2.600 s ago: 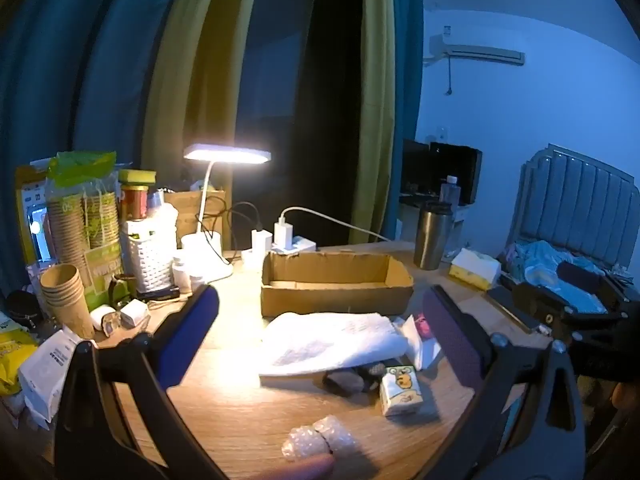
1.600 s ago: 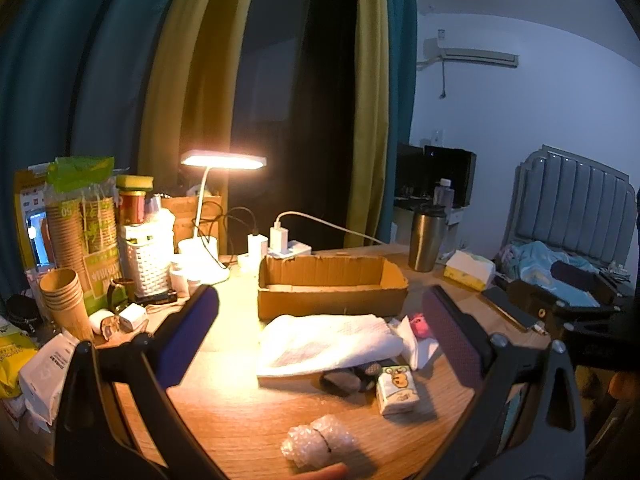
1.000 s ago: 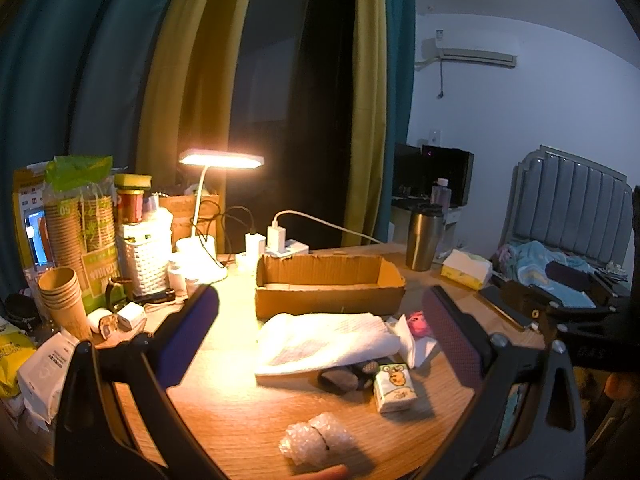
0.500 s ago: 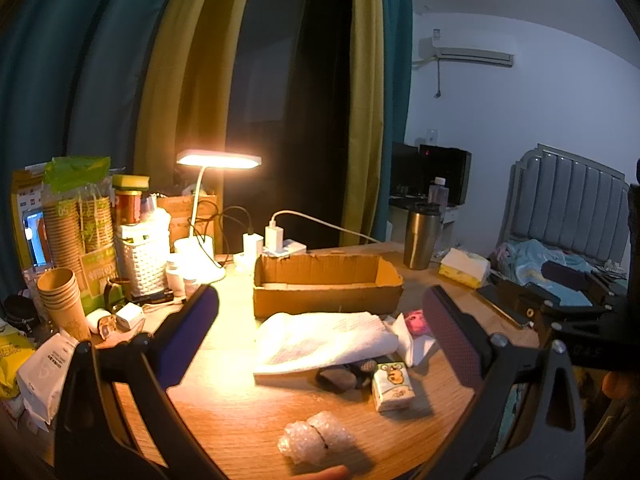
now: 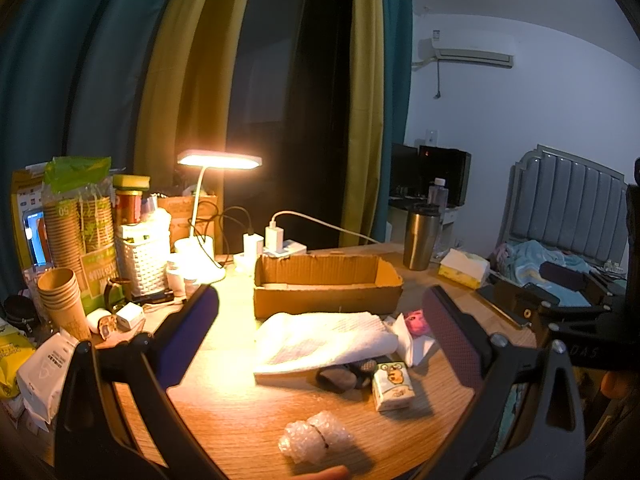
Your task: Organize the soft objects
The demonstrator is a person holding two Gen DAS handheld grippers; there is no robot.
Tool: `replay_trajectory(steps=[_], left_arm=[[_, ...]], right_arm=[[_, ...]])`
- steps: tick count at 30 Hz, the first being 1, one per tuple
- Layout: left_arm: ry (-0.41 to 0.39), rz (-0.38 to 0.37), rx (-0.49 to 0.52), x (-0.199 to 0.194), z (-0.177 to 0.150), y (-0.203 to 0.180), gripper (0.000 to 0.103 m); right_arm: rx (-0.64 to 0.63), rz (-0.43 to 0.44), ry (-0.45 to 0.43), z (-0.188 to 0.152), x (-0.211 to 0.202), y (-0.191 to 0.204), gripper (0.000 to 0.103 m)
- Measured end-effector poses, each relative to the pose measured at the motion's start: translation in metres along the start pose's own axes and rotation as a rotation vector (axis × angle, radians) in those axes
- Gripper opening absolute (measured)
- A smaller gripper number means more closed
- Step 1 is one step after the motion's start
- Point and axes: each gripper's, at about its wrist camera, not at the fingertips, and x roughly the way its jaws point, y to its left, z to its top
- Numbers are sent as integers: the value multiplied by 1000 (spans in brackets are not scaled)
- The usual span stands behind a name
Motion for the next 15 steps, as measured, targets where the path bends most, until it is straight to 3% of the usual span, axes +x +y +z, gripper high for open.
replay_trajectory(steps=[15], left_arm=[[20, -15, -10, 1, -5, 8, 102]], right_arm=[[-5, 9, 26, -8, 8, 7, 103]])
